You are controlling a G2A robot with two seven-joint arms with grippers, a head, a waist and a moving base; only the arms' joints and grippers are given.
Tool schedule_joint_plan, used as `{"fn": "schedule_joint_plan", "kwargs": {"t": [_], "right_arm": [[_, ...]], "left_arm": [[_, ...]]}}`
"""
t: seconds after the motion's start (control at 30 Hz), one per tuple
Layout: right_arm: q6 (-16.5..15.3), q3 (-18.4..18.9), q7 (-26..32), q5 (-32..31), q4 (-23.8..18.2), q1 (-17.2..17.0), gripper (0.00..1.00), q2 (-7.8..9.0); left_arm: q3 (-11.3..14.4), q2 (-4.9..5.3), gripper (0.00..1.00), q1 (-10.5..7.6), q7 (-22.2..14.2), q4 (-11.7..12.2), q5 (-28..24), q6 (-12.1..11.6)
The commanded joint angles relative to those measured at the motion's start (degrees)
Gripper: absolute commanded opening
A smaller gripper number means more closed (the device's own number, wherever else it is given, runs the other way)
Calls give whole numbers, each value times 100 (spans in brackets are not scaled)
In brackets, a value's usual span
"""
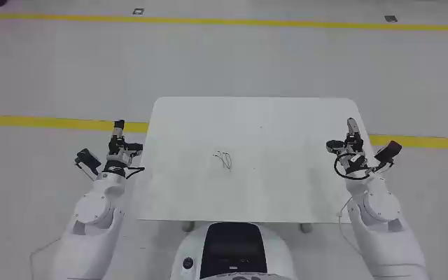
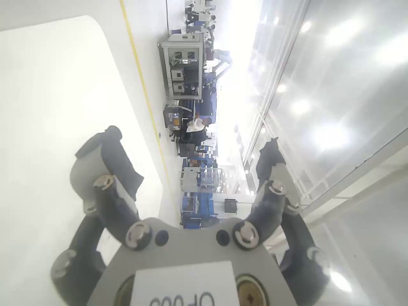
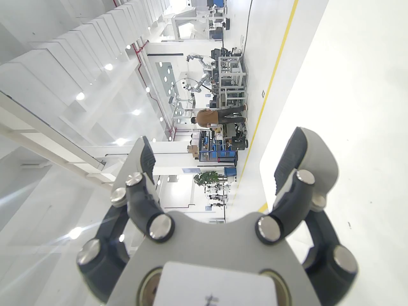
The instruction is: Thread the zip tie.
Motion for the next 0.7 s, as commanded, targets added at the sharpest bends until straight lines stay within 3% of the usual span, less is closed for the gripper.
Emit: {"fn": "schedule_joint_plan", "kwargs": {"t": [0.0, 0.17, 0.3, 0.67], "right_arm": [[141, -107, 182, -917, -132, 120, 100, 39], [520, -578, 298, -2125, -172, 374, 100, 42], [622, -1020, 340, -2722, -88, 484, 100, 11], [590, -1046, 309, -2781, -72, 487, 100, 7]], "left_arm": [[0, 0, 100, 0, 0, 0, 0, 0], [0, 0, 100, 0, 0, 0, 0, 0], [0, 0, 100, 0, 0, 0, 0, 0], [0, 0, 100, 0, 0, 0, 0, 0]]}}
